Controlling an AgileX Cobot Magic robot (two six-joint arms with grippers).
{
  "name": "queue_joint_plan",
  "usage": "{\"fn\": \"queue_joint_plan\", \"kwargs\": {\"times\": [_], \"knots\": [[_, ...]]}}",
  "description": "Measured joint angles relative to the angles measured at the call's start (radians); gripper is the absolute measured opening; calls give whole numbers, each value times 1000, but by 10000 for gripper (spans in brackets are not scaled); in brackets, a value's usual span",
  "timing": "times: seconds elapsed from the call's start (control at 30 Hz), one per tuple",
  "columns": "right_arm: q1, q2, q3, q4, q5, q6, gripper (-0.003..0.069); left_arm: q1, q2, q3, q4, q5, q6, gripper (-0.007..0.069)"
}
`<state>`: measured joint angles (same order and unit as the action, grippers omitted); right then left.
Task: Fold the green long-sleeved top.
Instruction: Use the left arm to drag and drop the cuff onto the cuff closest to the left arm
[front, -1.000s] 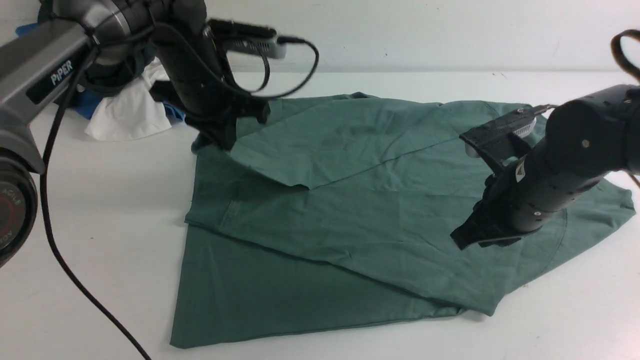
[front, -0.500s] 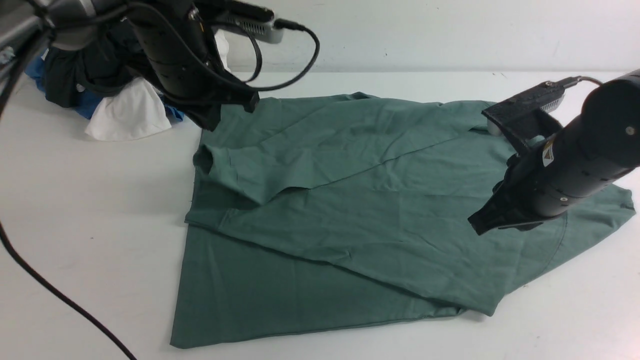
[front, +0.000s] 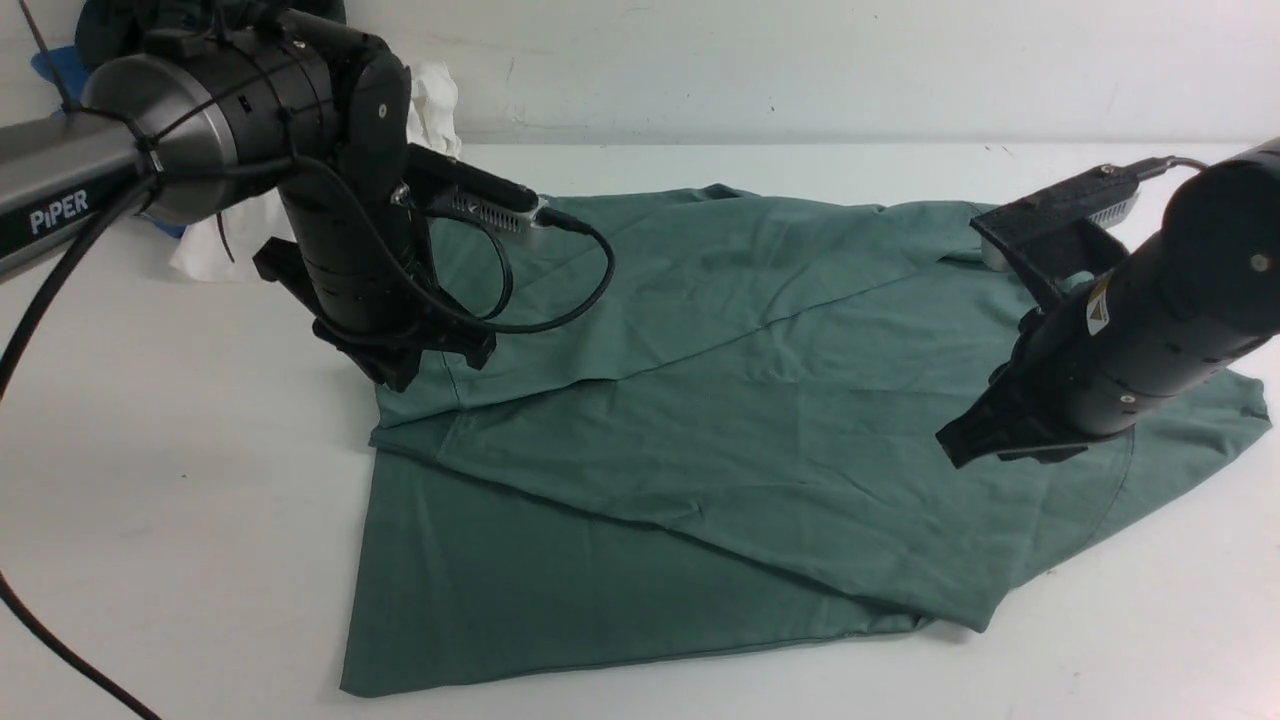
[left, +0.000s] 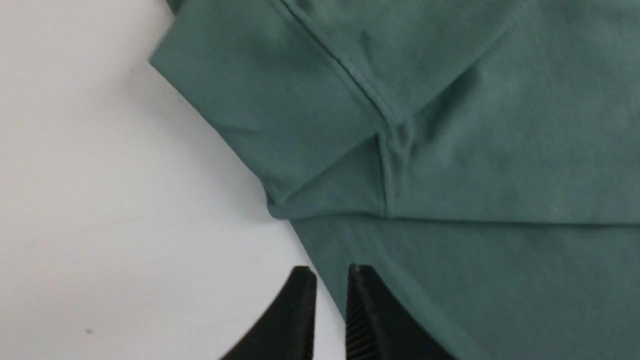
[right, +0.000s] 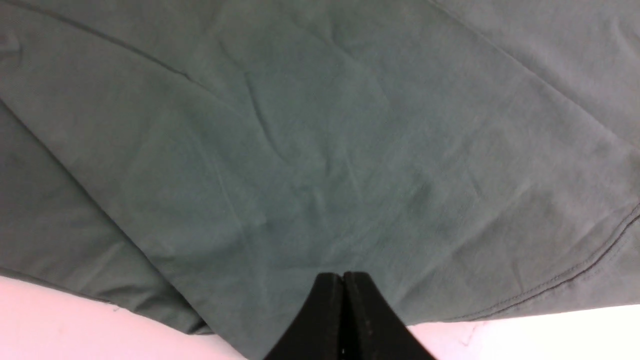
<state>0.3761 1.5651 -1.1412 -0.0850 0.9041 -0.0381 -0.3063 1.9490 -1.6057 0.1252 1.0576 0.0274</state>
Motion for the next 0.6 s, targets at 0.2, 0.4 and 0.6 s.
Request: {"fn": "queue_joint_plan", "kwargs": {"times": [0.2, 0.4, 0.6], "knots": [[0, 0, 0, 56, -26, -6, -3, -1, 61, 0, 15, -85, 72, 299], [0, 0, 0, 66, -29, -16, -3, -26, 146, 0, 19, -109, 256, 360], [0, 0, 0, 67, -30, -16, -3, -50, 187, 0, 93, -203, 289, 280]]}}
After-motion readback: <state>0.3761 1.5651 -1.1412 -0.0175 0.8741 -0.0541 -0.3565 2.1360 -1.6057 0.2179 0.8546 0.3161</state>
